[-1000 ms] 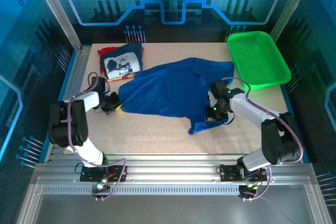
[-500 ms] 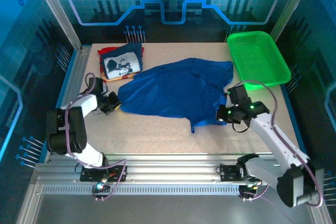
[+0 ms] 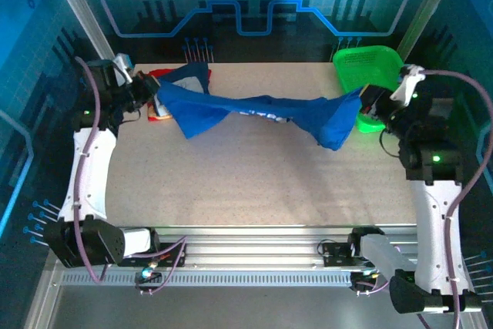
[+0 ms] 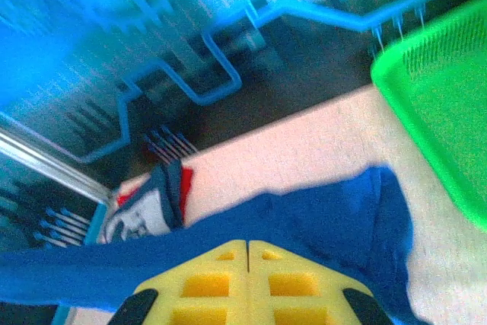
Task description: Fold and stack the t-shirts
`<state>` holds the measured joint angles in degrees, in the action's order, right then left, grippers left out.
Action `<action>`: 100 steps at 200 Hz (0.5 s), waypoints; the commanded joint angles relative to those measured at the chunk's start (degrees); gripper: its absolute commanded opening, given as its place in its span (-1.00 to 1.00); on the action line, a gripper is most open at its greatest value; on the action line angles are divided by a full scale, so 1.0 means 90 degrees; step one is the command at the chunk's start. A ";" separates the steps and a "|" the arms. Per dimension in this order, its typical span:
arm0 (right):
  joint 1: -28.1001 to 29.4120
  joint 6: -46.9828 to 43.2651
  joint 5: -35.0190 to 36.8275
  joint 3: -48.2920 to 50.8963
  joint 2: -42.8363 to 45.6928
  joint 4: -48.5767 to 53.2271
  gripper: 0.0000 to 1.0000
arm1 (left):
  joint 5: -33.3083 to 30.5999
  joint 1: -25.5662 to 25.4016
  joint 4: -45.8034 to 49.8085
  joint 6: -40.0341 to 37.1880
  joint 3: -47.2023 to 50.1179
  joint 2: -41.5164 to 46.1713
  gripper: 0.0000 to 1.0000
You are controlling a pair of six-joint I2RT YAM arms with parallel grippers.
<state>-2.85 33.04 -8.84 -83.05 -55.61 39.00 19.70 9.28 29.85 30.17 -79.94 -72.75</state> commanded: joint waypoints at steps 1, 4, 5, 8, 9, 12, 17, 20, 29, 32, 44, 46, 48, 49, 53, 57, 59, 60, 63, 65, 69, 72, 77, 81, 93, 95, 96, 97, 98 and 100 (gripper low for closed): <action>-0.0248 0.0016 -0.0471 -0.0866 -0.0263 0.0056 -1.00 | 0.0457 0.0054 0.0207 0.0214 -0.0644 0.0163 -1.00; -0.0249 0.0004 -0.0497 -0.1009 -0.0329 0.0129 -1.00 | 0.0485 0.0053 0.0192 0.0236 -0.0719 0.0163 -1.00; -0.0249 0.0003 -0.0509 -0.1047 -0.0351 0.0153 -1.00 | 0.0491 0.0048 0.0191 0.0244 -0.0743 0.0159 -1.00; -0.0249 -0.0006 -0.0541 -0.1168 -0.0412 0.0224 -1.00 | 0.0528 0.0044 0.0190 0.0277 -0.0818 0.0154 -1.00; -0.0249 -0.0007 -0.0551 -0.1205 -0.0432 0.0245 -1.00 | 0.0537 0.0044 0.0190 0.0283 -0.0841 0.0154 -1.00; -0.0247 -0.0004 -0.0596 -0.1304 -0.0475 0.0293 -1.00 | 0.0572 0.0043 0.0190 0.0306 -0.0910 0.0154 -1.00; -0.0249 0.0000 -0.0666 -0.1453 -0.0539 0.0348 -1.00 | 0.0623 0.0043 0.0168 0.0333 -0.1013 0.0171 -1.00; -0.0249 0.0002 -0.0703 -0.1537 -0.0564 0.0369 -1.00 | 0.0661 0.0043 0.0147 0.0350 -0.1067 0.0180 -1.00; -0.0249 0.0037 -0.0763 -0.1708 -0.0573 0.0343 -1.00 | 0.0795 0.0034 0.0055 0.0414 -0.1221 0.0226 -1.00; -0.0242 0.0047 -0.0779 -0.1758 -0.0553 0.0306 -1.00 | 0.0836 0.0025 0.0018 0.0425 -0.1267 0.0245 -1.00; -0.0263 0.0102 -0.0791 -0.2002 -0.0510 0.0205 -1.00 | 0.0903 -0.0022 -0.0045 0.0407 -0.1486 0.0344 -1.00; -0.0267 0.0114 -0.0801 -0.2061 -0.0515 0.0207 -1.00 | 0.0913 -0.0024 -0.0045 0.0400 -0.1532 0.0355 -1.00; -0.0269 0.0117 -0.0804 -0.2113 -0.0523 0.0214 -1.00 | 0.0928 -0.0032 -0.0045 0.0400 -0.1575 0.0365 -1.00; -0.0269 0.0128 -0.0804 -0.2151 -0.0527 0.0221 -1.00 | 0.0932 -0.0034 -0.0045 0.0399 -0.1600 0.0367 -1.00; -0.0277 0.0137 -0.0830 -0.2280 -0.0545 0.0252 -1.00 | 0.0953 -0.0034 -0.0045 0.0391 -0.1701 0.0385 -1.00; -0.0279 0.0146 -0.0859 -0.2439 -0.0588 0.0308 -1.00 | 0.0968 -0.0035 -0.0045 0.0388 -0.1793 0.0404 -1.00; -0.0279 0.0152 -0.0872 -0.2520 -0.0603 0.0345 -1.00 | 0.0973 -0.0035 -0.0045 0.0393 -0.1838 0.0409 -1.00; -0.0279 0.0150 -0.0882 -0.2564 -0.0615 0.0364 -1.00 | 0.0969 -0.0040 -0.0045 0.0400 -0.1849 0.0413 -1.00; -0.0279 0.0148 -0.0912 -0.2693 -0.0646 0.0406 -1.00 | 0.0984 -0.0044 -0.0045 0.0398 -0.1930 0.0425 -1.00; -0.0279 0.0148 -0.0932 -0.2764 -0.0674 0.0435 -1.00 | 0.0992 -0.0044 -0.0045 0.0400 -0.1975 0.0427 -1.00; -0.0279 0.0155 -0.0973 -0.2930 -0.0715 0.0484 -1.00 | 0.1019 -0.0053 -0.0053 0.0404 -0.2067 0.0436 -1.00; -0.0278 0.0162 -0.0995 -0.3050 -0.0744 0.0528 -1.00 | 0.1038 -0.0054 -0.0063 0.0390 -0.2140 0.0437 -1.00; -0.0278 0.0176 -0.1002 -0.3230 -0.0794 0.0589 -1.00 | 0.1047 -0.0071 -0.0073 0.0388 -0.2243 0.0446 -1.00; -0.0273 0.0186 -0.1000 -0.3376 -0.0826 0.0645 -1.00 | 0.1051 -0.0088 -0.0079 0.0388 -0.2328 0.0447 -1.00; -0.0278 0.0206 -0.0950 -0.3734 -0.0924 0.0724 -1.00 | 0.1044 -0.0132 -0.0256 0.0489 -0.2470 0.0483 -1.00; -0.0279 0.0211 -0.0949 -0.3791 -0.0941 0.0725 -1.00 | 0.1053 -0.0137 -0.0298 0.0513 -0.2476 0.0492 -1.00; -0.0279 0.0214 -0.0955 -0.3815 -0.0950 0.0730 -1.00 | 0.1058 -0.0140 -0.0323 0.0524 -0.2476 0.0494 -1.00; -0.0279 0.0215 -0.0958 -0.3842 -0.0959 0.0727 -1.00 | 0.1065 -0.0141 -0.0350 0.0539 -0.2490 0.0495 -1.00; -0.0279 0.0215 -0.0959 -0.3870 -0.0969 0.0736 -1.00 | 0.1064 -0.0142 -0.0373 0.0551 -0.2497 0.0495 -1.00; -0.0279 0.0216 -0.0958 -0.3927 -0.0993 0.0747 -1.00 | 0.1075 -0.0142 -0.0415 0.0575 -0.2515 0.0498 -1.00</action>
<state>-4.58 34.04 -16.01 -112.14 -63.86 44.29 26.94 8.67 30.06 33.19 -98.91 -70.70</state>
